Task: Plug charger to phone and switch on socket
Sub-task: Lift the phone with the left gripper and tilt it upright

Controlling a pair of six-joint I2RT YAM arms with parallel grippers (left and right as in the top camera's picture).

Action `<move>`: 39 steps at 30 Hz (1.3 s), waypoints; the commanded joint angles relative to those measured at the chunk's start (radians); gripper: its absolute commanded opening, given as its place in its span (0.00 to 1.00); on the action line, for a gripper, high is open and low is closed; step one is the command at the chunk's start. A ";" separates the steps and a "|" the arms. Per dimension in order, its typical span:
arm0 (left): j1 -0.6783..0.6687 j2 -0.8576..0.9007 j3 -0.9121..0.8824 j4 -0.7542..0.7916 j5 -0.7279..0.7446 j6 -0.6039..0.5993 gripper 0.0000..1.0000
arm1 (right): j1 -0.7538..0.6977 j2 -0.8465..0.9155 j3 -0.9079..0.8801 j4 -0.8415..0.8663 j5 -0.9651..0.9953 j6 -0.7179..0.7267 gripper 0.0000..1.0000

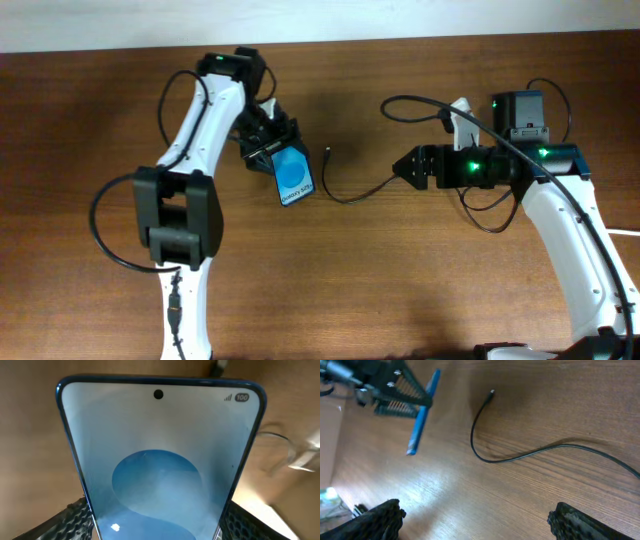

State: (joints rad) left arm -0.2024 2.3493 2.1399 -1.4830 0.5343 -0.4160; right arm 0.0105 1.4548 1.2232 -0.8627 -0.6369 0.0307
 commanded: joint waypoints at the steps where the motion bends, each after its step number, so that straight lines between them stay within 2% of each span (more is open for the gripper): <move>1: 0.053 -0.006 0.031 -0.051 0.267 -0.053 0.00 | 0.009 0.007 0.020 0.007 0.021 0.035 0.98; 9: 0.081 -0.006 0.031 -0.109 0.606 -0.083 0.00 | 0.009 0.007 0.020 0.008 0.021 0.035 0.98; 15: 0.081 -0.006 0.031 -0.109 0.628 -0.299 0.00 | 0.009 0.007 0.020 0.008 0.021 0.039 0.98; 22: 0.081 -0.006 0.031 -0.105 0.756 -0.364 0.00 | 0.009 0.007 0.020 0.015 0.021 0.044 0.98; 26: 0.081 -0.006 0.031 -0.105 0.840 -0.449 0.00 | 0.009 0.007 0.020 0.030 0.020 0.065 0.98; 39: 0.081 -0.006 0.031 -0.103 0.827 -0.462 0.00 | 0.009 0.007 0.020 0.034 0.020 0.065 0.98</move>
State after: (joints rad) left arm -0.1238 2.3493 2.1414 -1.5856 1.3102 -0.8612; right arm 0.0105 1.4548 1.2232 -0.8326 -0.6250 0.0971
